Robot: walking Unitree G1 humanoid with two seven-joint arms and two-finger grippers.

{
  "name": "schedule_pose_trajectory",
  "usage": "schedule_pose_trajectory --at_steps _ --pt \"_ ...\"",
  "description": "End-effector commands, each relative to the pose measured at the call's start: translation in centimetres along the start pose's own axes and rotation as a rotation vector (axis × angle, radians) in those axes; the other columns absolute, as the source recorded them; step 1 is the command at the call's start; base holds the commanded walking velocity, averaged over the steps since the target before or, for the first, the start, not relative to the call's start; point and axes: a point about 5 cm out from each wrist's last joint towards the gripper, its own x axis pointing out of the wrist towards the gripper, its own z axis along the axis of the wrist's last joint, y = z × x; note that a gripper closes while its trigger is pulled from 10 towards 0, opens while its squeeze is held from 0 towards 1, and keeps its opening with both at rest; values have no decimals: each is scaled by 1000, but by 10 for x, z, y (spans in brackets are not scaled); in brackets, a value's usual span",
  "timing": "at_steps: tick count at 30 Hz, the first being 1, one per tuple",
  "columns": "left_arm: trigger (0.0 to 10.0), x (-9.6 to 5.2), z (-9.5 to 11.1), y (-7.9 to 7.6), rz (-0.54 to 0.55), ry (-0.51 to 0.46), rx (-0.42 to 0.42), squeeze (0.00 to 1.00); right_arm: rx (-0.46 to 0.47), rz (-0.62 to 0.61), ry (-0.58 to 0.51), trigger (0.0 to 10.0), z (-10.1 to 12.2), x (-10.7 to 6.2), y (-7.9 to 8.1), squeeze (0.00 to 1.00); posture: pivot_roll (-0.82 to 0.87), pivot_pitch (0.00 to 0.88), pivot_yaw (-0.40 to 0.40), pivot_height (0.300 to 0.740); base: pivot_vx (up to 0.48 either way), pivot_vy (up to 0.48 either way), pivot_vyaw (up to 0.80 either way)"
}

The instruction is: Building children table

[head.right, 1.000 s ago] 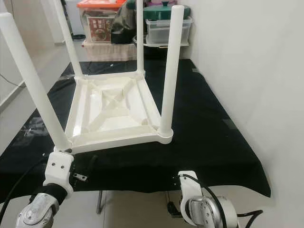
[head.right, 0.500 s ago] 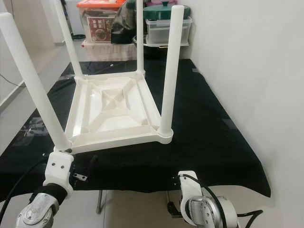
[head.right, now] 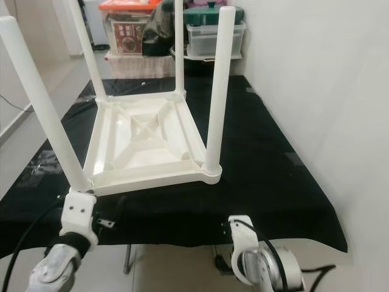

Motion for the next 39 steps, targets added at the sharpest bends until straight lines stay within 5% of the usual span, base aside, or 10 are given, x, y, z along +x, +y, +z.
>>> schedule_pose_trajectory --at_steps 1,39 --pt "10000 1 -4 3 5 12 3 0 35 -7 -867 10000 71 -31 -2 0 -49 0 0 740 0 0 0" --pt "10000 3 -5 6 -2 15 20 0 59 16 -861 10000 71 -30 1 0 -39 49 -45 740 0 0 0"
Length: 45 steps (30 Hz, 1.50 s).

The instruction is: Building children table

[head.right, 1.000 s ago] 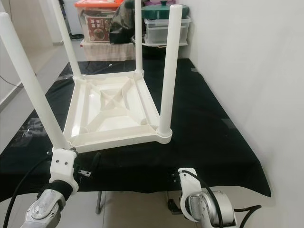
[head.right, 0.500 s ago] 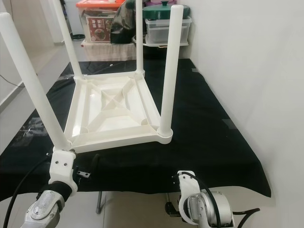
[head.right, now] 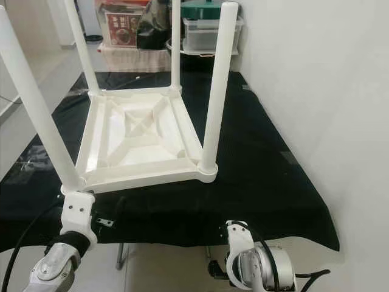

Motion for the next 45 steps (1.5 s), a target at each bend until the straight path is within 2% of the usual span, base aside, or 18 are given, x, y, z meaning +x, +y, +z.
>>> schedule_pose_trajectory --at_steps 1,45 --pt "10000 -1 -3 2 -2 15 20 0 -58 -7 -951 10000 78 -39 2 0 -39 49 -45 740 0 0 0" --pt "10000 0 0 2 6 -1 49 0 -50 -1 -955 10000 79 -41 1 0 -38 53 -47 740 0 0 0"
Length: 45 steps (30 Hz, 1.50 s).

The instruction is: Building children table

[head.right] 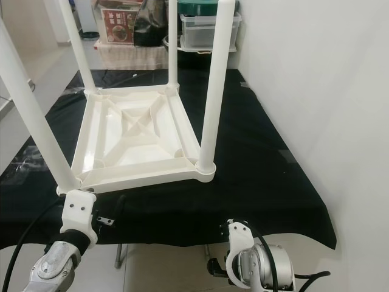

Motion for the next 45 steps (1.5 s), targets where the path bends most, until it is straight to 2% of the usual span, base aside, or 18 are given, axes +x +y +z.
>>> schedule_pose_trajectory --at_steps 1,45 --pt "10000 -1 -1 1 2 2 20 0 -99 3 -955 10000 78 -40 5 0 -38 53 -47 740 0 0 0" --pt "10000 -2 -2 1 1 10 35 0 -97 7 -953 10000 77 -40 5 0 -37 45 -46 740 0 0 0"
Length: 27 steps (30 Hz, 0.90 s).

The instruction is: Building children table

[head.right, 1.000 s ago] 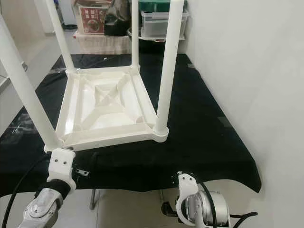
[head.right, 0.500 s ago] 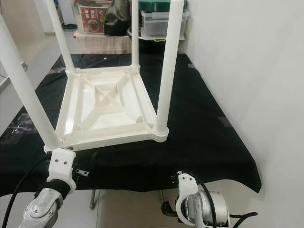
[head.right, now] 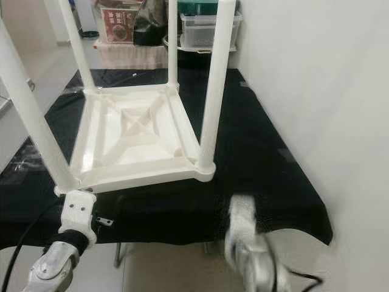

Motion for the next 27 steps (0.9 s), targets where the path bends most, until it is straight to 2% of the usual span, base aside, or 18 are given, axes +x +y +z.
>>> schedule_pose_trajectory --at_steps 1,11,17,27 --pt "10000 -1 -2 1 -2 9 6 0 10 125 104 10000 15 4 10 0 -36 46 -46 740 0 0 0" --pt "10000 -1 -1 1 2 6 5 0 13 125 103 10000 16 4 10 0 -35 47 -46 740 0 0 0" --pt "10000 -1 -1 1 3 5 7 0 3 119 -60 10000 4 8 9 0 -35 50 -46 740 0 0 0" --pt "10000 -1 -1 1 1 5 8 0 0 125 -65 10000 4 8 10 0 -36 52 -47 740 0 0 0"
